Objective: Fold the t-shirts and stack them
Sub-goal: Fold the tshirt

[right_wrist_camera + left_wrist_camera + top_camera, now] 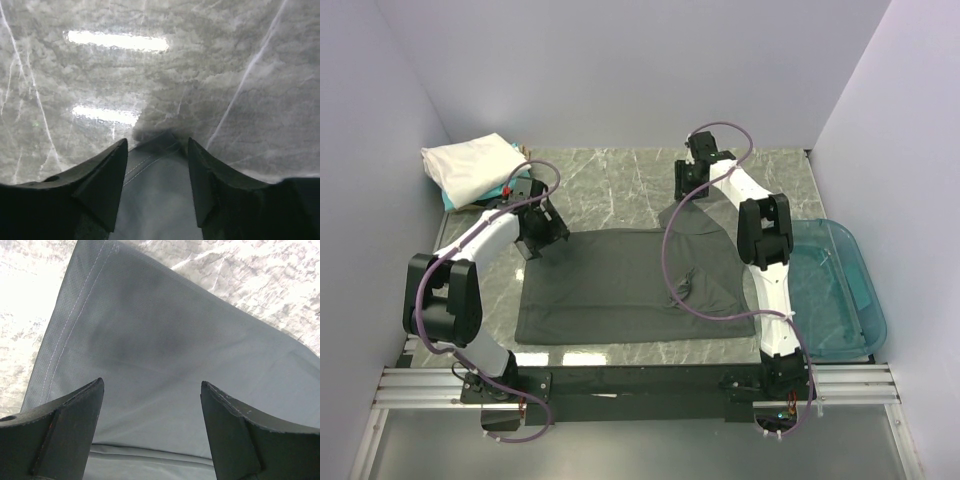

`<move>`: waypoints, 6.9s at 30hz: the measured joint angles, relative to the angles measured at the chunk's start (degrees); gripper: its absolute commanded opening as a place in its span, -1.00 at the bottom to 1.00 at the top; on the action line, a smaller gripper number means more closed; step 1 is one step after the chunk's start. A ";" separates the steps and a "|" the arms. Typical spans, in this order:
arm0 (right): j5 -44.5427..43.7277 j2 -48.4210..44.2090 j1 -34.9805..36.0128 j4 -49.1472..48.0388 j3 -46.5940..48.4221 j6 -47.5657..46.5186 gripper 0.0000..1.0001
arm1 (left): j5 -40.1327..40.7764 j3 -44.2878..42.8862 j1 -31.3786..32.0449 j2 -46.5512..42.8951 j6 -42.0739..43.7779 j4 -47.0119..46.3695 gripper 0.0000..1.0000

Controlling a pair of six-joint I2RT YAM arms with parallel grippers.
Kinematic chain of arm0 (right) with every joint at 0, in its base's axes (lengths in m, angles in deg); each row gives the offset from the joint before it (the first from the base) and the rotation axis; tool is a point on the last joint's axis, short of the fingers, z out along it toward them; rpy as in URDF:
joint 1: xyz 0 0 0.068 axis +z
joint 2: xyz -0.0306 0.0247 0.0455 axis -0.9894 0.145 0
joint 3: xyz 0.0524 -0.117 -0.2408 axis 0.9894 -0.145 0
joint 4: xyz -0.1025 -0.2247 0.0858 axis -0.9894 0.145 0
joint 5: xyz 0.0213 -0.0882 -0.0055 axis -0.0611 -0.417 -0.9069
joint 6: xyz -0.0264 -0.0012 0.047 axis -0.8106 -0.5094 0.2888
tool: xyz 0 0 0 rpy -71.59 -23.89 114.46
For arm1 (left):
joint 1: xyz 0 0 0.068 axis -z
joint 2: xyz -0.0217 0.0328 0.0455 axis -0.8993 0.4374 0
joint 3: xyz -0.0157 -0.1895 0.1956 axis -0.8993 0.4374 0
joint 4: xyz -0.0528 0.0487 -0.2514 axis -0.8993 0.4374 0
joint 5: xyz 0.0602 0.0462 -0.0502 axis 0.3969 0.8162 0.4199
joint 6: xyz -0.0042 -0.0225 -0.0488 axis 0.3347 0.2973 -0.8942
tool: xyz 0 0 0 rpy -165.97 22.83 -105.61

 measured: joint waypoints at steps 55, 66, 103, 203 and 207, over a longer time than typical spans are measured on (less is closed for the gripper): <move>-1.11 -3.23 0.24 1.07 -5.70 2.97 -1.00 | 8.96 -16.79 -7.54 21.90 7.13 0.13 -0.25; -1.07 -3.23 0.24 1.14 -5.70 2.99 -1.00 | 8.96 -16.98 -7.63 22.77 7.10 -0.11 -0.88; 1.86 -3.10 -5.46 5.05 8.63 7.74 -1.00 | -2.23 -31.34 -7.63 29.24 10.84 -2.21 -0.99; 3.02 -44.70 10.73 -4.02 -55.45 18.78 -0.15 | -0.74 6.47 -6.60 -5.18 9.86 -3.50 0.37; 4.39 -43.36 11.63 -4.70 -55.19 19.41 -0.17 | -0.74 6.47 -6.60 -4.83 10.32 -3.54 0.37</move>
